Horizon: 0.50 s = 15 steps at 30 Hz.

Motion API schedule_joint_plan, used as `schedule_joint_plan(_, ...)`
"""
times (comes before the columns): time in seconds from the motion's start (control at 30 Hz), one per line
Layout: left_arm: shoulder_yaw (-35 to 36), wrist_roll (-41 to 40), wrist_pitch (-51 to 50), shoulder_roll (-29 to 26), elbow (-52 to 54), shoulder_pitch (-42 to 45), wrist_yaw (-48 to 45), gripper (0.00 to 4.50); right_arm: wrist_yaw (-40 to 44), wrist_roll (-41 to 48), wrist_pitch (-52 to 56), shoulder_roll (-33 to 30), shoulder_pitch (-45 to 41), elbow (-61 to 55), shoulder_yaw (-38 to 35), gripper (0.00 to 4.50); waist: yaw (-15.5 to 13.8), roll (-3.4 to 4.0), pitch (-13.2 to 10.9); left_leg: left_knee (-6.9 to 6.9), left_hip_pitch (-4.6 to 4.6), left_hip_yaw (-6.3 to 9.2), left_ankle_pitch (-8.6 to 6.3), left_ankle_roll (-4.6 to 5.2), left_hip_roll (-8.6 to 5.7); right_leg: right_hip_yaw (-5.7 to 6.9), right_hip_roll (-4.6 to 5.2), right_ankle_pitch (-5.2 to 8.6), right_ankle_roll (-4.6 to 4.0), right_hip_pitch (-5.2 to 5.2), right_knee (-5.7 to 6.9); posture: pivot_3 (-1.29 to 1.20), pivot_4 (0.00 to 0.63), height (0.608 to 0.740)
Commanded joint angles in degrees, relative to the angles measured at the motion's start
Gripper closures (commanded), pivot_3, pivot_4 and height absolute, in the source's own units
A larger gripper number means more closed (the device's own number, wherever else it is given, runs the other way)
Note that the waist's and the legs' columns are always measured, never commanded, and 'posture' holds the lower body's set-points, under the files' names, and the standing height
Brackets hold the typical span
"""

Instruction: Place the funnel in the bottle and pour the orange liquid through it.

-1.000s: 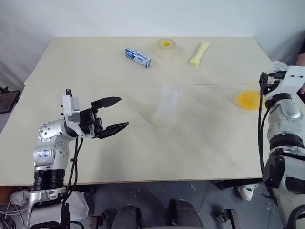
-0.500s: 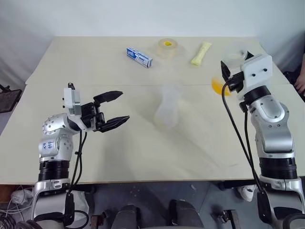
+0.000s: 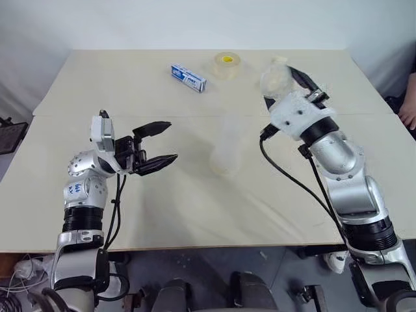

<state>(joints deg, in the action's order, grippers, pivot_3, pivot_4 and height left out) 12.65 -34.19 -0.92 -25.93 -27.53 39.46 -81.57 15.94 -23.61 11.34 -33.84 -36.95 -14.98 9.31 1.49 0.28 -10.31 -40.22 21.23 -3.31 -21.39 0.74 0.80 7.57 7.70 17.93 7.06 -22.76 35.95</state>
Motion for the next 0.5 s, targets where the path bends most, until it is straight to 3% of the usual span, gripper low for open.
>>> schedule_joint_plan(0.03, -0.3, 0.4, 1.5, 0.7, -1.2, 2.7, -0.6, 0.00, -0.6, -3.3, -2.4, -0.6, -2.0, -0.2, -0.1, 2.05, 0.0, -0.01, 0.0, -0.02, 0.01, -0.08, 0.00, 0.00, 0.00, 0.02, 0.00, 0.00, 0.00, 0.01, 0.00, 0.00, 0.150, 0.740)
schedule_joint_plan(0.5, -1.3, 2.4, 4.9, 2.9, -6.0, 5.6, -1.4, 0.00, 0.0, -13.8, -12.1, -3.3, -4.2, 4.0, 3.1, 2.05, 0.2, -0.02, 0.0, 0.02, -0.01, -0.27, 0.00, 0.00, 0.02, 0.03, 0.00, 0.00, 0.00, 0.00, 0.00, 0.00, 0.150, 0.740)
